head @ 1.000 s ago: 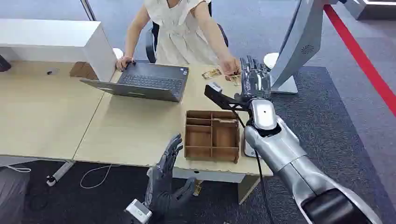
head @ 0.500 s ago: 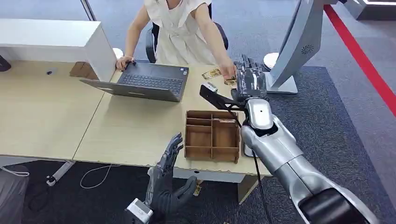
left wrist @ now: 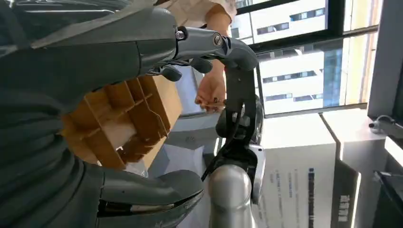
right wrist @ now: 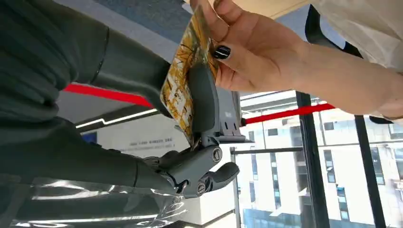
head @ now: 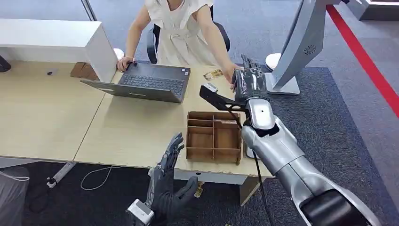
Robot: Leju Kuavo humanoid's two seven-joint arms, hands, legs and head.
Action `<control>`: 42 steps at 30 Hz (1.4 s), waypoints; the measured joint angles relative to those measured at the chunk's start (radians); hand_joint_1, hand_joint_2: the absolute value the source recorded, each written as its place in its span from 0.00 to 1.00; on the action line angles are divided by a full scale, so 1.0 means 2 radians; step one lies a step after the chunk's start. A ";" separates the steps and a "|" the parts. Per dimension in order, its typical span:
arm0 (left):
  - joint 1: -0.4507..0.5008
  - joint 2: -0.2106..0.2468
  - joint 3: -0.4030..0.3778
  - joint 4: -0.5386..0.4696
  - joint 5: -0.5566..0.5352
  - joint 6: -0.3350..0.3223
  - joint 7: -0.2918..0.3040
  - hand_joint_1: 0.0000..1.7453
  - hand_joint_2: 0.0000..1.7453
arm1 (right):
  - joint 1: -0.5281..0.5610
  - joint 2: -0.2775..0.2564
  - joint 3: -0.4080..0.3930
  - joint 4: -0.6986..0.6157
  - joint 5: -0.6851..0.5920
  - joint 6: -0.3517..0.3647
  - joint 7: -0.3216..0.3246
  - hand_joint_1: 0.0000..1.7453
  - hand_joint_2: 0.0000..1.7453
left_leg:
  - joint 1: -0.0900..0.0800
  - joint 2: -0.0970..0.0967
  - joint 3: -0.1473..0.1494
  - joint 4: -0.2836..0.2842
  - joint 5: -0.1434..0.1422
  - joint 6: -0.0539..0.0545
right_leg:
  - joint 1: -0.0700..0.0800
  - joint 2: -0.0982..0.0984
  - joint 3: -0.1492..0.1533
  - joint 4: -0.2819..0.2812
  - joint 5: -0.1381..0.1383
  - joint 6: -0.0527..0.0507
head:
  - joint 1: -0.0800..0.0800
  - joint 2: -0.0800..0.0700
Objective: Pass the card to the sensor for recognition and then transmit it.
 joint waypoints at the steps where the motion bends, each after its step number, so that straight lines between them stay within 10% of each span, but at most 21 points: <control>1: 0.000 0.000 0.000 0.000 0.000 -0.002 0.000 0.00 1.00 | 0.000 0.000 0.000 0.000 0.000 0.000 0.000 1.00 1.00 | 0.000 0.000 0.000 0.000 0.000 0.000 | 0.000 0.000 0.000 0.000 0.000 0.000 | 0.000 0.000; 42: 0.035 0.022 0.036 -0.028 -0.012 0.033 0.019 0.00 1.00 | 0.185 -0.130 -0.070 -0.259 0.037 0.012 -0.031 1.00 1.00 | 0.000 0.000 0.000 0.000 0.000 0.000 | 0.000 0.000 0.000 0.000 0.000 0.000 | 0.000 0.000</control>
